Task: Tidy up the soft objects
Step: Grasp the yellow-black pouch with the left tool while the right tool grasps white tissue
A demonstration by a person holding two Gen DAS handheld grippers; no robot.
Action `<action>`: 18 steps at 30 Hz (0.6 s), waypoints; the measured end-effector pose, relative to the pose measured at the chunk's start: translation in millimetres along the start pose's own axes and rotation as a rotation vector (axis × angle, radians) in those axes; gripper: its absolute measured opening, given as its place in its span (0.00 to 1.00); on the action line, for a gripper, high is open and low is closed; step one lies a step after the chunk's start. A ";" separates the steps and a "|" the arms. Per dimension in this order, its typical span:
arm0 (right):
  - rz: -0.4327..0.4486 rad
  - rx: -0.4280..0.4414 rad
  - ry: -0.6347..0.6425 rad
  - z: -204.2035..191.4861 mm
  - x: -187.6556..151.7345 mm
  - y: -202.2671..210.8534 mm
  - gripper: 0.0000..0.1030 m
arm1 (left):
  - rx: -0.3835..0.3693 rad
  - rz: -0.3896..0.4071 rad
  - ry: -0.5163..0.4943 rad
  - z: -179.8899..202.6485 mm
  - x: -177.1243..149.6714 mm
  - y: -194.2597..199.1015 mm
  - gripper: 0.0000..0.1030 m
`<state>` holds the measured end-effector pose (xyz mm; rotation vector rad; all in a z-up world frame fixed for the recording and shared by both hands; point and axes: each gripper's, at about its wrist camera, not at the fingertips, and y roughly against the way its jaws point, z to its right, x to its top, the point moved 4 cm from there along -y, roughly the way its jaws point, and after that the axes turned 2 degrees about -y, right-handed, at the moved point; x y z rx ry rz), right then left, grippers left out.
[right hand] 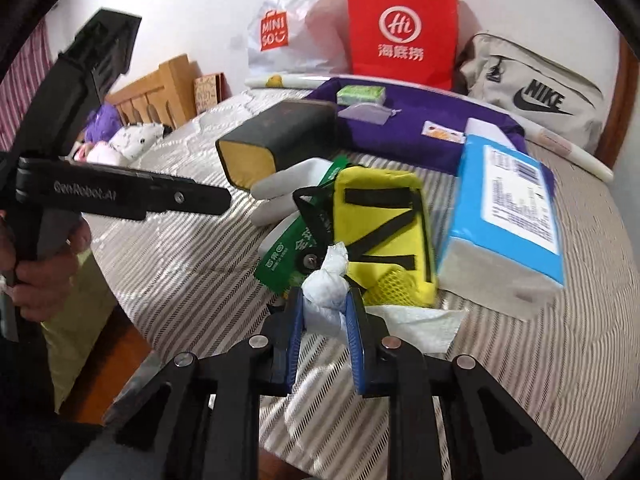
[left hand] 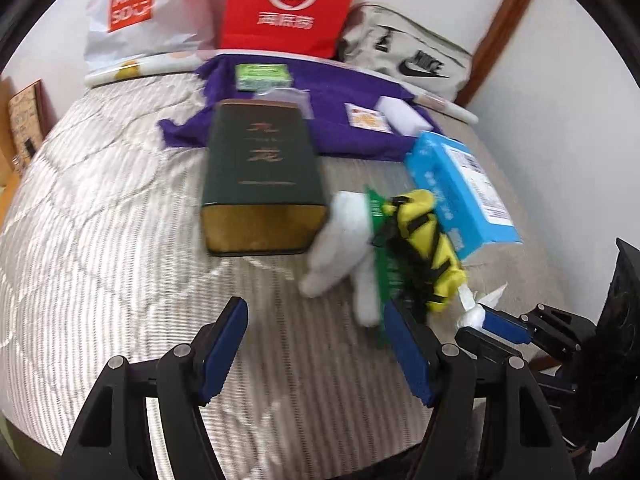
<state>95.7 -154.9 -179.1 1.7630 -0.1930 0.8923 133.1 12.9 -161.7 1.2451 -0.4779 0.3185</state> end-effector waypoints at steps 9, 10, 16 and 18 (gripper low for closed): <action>0.031 -0.088 -0.061 42.5 -13.2 37.4 0.20 | -0.050 0.071 -0.148 58.5 18.2 2.9 0.67; 0.032 -0.098 -0.068 46.9 -14.7 39.8 0.20 | -0.047 0.077 -0.157 61.1 22.1 2.4 0.67; 0.019 -0.128 -0.127 72.5 -27.1 43.0 0.20 | -0.015 0.034 -0.178 75.3 37.1 -18.5 0.61; 0.019 -0.123 -0.138 76.9 -30.8 43.2 0.20 | -0.019 0.027 -0.167 76.3 32.8 -20.7 0.60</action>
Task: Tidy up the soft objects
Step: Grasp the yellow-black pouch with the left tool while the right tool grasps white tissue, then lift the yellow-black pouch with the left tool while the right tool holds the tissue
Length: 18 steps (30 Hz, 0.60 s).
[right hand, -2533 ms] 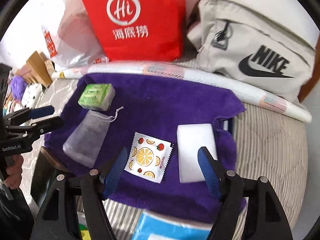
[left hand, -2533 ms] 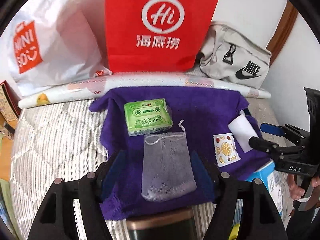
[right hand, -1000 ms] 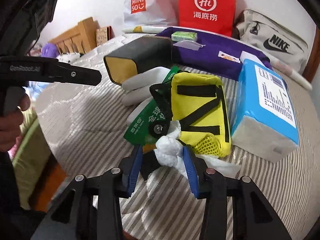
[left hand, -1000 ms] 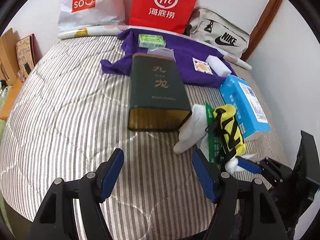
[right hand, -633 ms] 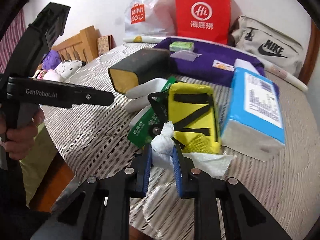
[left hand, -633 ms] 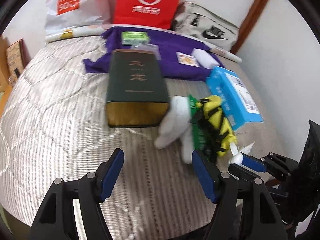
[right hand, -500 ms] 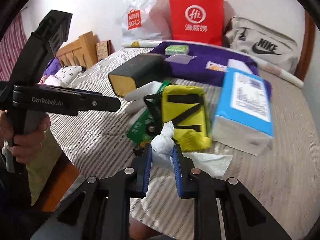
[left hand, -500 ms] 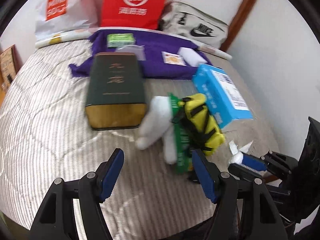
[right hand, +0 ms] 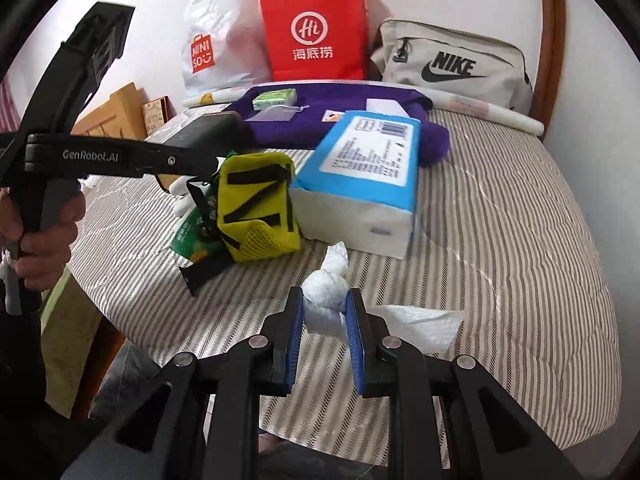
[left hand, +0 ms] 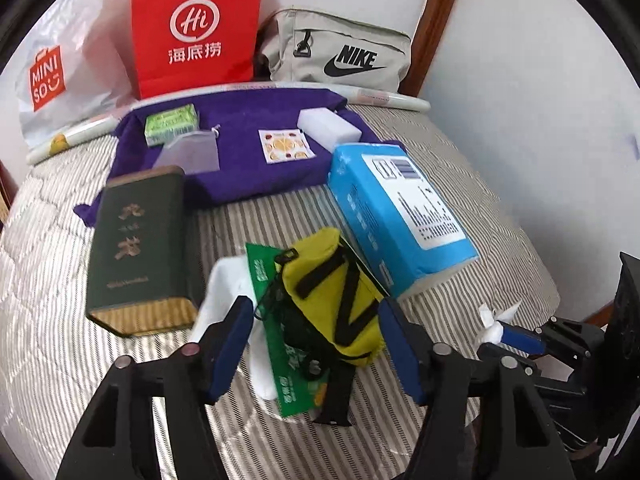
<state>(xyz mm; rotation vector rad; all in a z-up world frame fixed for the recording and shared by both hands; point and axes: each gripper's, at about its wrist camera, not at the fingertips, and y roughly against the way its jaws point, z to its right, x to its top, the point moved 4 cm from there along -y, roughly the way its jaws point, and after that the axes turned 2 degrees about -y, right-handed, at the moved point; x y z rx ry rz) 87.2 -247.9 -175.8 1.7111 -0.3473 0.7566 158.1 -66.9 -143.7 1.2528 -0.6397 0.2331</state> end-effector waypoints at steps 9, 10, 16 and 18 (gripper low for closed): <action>-0.023 0.005 -0.026 11.7 -2.4 -15.3 0.21 | -0.038 -0.057 0.025 6.5 -4.9 -21.7 0.40; -0.026 0.006 -0.027 12.5 -3.4 -16.5 0.21 | -0.019 -0.064 0.022 6.3 -3.7 -24.1 0.40; -0.045 0.019 -0.039 12.6 -5.5 -23.7 0.21 | -0.024 -0.130 0.052 5.0 -2.7 -46.0 0.44; -0.049 0.020 -0.036 11.1 -5.7 -24.9 0.21 | -0.018 -0.125 0.053 5.6 -2.6 -48.4 0.44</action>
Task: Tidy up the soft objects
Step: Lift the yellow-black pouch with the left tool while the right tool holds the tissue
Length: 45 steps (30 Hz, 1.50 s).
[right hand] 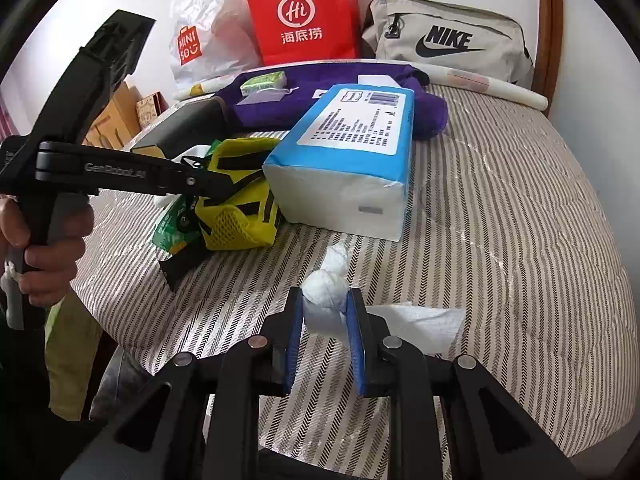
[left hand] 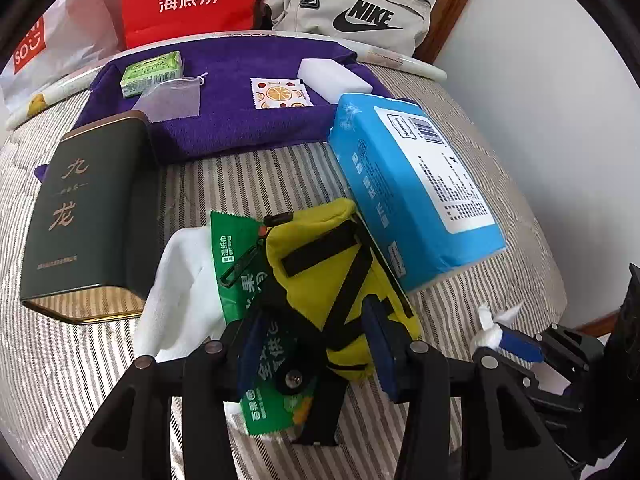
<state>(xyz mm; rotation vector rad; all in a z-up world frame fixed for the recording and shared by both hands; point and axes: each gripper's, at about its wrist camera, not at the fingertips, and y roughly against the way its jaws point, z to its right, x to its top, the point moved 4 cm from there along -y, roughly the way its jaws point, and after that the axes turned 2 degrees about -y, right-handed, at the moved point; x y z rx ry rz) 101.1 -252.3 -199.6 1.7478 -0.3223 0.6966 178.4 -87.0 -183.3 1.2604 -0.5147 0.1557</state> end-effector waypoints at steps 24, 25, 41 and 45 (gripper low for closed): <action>-0.031 -0.132 0.045 -8.9 13.7 -12.6 0.21 | 0.048 0.134 0.107 -90.9 -51.1 87.0 0.07; -0.037 -0.124 0.046 -10.0 13.8 -16.8 0.21 | 0.052 0.128 0.120 -97.5 -54.4 85.8 0.07; -0.033 -0.103 0.058 -16.8 7.8 -34.1 0.49 | 0.082 0.055 0.071 -91.0 -76.4 46.5 0.74; -0.017 -0.112 0.057 -17.5 7.9 -36.0 0.49 | 0.096 0.030 0.059 -82.8 -77.4 35.4 0.74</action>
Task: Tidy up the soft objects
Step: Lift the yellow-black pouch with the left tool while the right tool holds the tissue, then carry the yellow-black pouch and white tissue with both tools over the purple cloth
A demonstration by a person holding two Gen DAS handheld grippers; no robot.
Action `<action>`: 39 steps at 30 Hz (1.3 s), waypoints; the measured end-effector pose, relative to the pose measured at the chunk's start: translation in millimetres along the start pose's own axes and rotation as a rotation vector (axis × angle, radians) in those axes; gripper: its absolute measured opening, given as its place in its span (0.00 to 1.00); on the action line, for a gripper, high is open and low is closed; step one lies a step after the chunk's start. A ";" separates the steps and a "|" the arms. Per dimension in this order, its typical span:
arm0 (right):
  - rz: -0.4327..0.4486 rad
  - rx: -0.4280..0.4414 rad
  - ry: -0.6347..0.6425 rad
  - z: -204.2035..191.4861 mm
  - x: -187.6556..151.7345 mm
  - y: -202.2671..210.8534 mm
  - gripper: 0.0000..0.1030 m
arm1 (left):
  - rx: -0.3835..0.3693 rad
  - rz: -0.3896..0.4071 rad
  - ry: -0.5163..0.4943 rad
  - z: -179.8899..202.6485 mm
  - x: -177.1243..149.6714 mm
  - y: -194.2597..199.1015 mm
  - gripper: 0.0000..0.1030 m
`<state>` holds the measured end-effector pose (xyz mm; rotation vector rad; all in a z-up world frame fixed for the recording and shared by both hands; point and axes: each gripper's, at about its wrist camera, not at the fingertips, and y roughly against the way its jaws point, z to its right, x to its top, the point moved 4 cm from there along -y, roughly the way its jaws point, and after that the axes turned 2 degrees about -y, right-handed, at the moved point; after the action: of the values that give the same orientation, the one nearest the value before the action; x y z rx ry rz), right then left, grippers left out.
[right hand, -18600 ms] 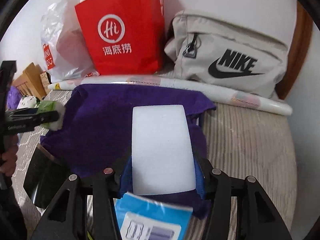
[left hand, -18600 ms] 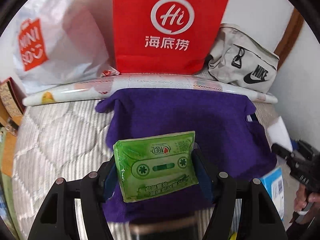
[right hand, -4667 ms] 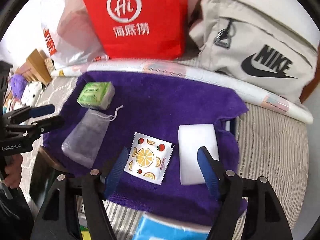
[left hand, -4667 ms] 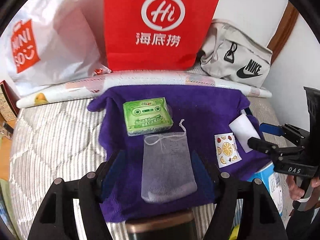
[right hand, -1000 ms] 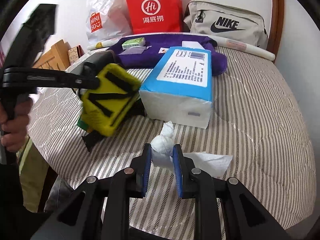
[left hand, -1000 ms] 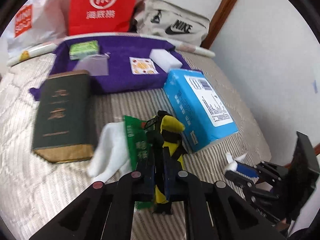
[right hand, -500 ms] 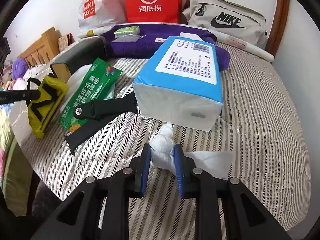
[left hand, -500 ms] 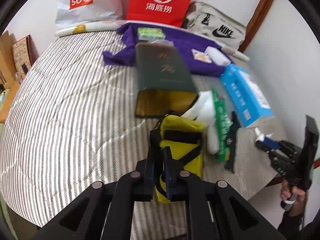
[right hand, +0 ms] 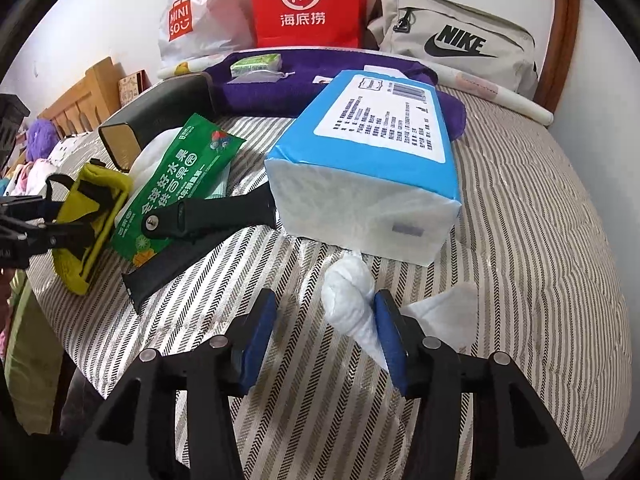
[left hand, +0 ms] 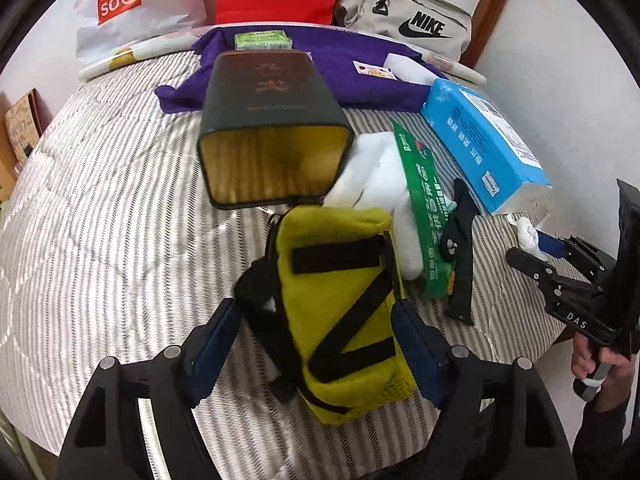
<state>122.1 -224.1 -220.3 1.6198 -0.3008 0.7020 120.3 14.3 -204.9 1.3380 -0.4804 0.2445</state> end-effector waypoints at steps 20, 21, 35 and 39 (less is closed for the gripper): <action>0.010 0.046 -0.040 -1.5 5.2 20.0 0.21 | -0.008 0.053 0.057 -17.6 -1.1 28.3 0.25; 0.013 0.051 -0.043 -2.2 7.4 22.6 0.21 | -0.007 0.055 0.064 -19.4 -1.0 30.4 0.25; 0.041 0.074 -0.054 0.7 45.1 53.0 0.21 | -0.031 0.128 0.105 -24.3 29.8 62.5 0.25; 0.057 0.072 -0.038 2.6 64.9 54.0 0.21 | -0.026 0.144 0.118 -28.9 47.4 67.3 0.25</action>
<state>142.7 -223.8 -138.3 1.7000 -0.3532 0.7332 138.0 52.6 -128.6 1.2573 -0.4799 0.4325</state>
